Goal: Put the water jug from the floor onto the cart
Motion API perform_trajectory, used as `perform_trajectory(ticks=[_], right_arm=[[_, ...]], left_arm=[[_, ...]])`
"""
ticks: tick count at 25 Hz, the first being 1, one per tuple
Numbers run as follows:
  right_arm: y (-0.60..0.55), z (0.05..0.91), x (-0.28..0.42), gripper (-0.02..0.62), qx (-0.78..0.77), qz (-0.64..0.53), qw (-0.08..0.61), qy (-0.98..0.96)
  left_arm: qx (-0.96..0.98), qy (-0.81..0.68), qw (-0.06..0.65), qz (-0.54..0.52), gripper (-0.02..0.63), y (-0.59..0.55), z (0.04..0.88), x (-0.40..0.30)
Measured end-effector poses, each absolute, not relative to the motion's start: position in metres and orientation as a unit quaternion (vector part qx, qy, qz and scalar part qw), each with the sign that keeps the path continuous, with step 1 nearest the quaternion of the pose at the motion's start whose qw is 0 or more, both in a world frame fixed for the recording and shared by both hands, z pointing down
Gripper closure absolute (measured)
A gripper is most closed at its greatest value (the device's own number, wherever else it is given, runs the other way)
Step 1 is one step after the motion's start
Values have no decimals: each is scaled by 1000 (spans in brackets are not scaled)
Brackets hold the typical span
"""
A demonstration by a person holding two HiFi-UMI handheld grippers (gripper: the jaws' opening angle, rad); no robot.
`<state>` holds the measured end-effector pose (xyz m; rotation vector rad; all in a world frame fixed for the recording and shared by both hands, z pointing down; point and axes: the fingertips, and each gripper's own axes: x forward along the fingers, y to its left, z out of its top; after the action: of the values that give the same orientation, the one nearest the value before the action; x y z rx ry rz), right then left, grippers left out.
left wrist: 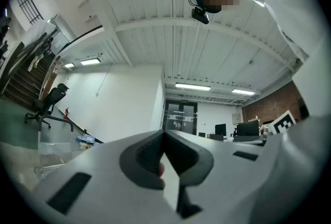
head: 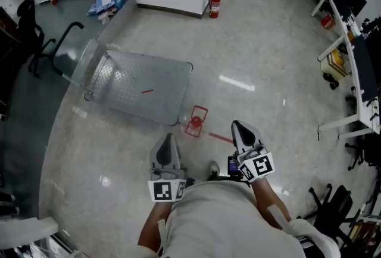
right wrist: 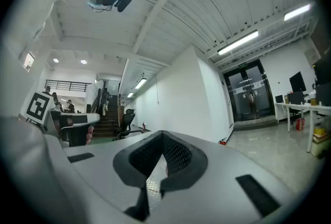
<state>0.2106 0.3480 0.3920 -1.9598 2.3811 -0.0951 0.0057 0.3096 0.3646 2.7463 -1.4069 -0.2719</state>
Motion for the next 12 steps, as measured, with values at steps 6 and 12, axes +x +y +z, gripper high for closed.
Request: perform_trajectory(ticks=[6,12], right_arm=[[347,399,207,584,-633,-34,20,773],[345,399,205,584,-631,-34,19,775]], left_arm=[[878,-472,29,-68,607,301,374,-1],[877,-474,33,-67,607,300,376,-3]])
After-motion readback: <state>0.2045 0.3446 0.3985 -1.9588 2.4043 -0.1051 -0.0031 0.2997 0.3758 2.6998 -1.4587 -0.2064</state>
